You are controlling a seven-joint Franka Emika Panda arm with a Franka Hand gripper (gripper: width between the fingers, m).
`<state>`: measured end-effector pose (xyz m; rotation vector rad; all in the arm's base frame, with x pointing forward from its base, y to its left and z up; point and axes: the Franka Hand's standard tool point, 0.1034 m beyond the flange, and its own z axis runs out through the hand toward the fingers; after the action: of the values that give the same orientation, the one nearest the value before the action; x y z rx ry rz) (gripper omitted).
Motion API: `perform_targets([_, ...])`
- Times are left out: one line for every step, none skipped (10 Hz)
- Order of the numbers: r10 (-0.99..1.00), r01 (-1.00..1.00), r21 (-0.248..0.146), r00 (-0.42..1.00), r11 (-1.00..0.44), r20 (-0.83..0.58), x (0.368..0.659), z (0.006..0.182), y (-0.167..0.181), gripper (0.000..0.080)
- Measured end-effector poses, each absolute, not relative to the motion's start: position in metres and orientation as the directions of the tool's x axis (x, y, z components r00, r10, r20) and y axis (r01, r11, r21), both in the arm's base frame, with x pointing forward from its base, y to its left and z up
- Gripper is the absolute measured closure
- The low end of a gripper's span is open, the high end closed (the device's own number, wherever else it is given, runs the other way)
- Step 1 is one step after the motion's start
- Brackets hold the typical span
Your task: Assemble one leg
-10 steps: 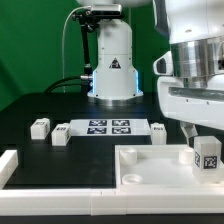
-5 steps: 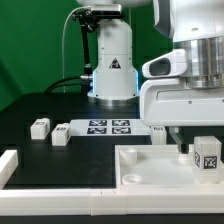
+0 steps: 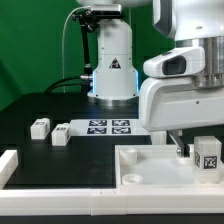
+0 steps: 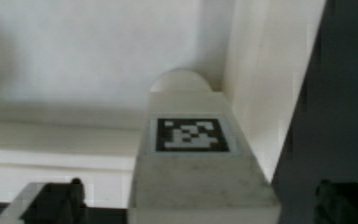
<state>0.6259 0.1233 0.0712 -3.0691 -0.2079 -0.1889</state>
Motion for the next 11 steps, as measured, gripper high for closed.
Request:
perform_targets([0.13, 0.138, -0.051, 0.983, -0.989, 0.126, 0.6259, 0.0712, 0.1233, 0.0263])
perform_targets([0.13, 0.138, -0.051, 0.983, -0.989, 0.126, 0.6259, 0.0711, 0.1233, 0.041])
perform_targets([0.129, 0.136, -0.05, 0.984, -0.989, 0.126, 0.6261, 0.0711, 0.122, 0.041])
perform_targets([0.107, 0.114, -0.053, 0.986, -0.992, 0.124, 0.6261, 0.071, 0.1215, 0.0508])
perform_targets([0.09, 0.098, -0.055, 0.988, -0.994, 0.124, 0.6261, 0.0709, 0.121, 0.0508])
perform_targets([0.082, 0.09, -0.056, 0.989, -0.994, 0.123, 0.6261, 0.0709, 0.121, 0.0508])
perform_targets([-0.088, -0.079, -0.083, 0.99, -0.993, 0.11, 0.6258, 0.0709, 0.1194, 0.0508])
perform_targets([-0.271, -0.262, -0.099, 0.958, -0.96, 0.097, 0.6258, 0.0707, 0.118, 0.0508])
perform_targets([-0.39, -0.381, -0.107, 0.917, -0.918, 0.086, 0.6256, 0.0707, 0.1175, 0.0508])
perform_targets([-0.539, -0.53, -0.114, 0.84, -0.841, 0.069, 0.6254, 0.0708, 0.1166, 0.0508])
perform_targets([-0.639, -0.631, -0.116, 0.767, -0.767, 0.057, 0.6247, 0.0705, 0.1171, 0.0506])
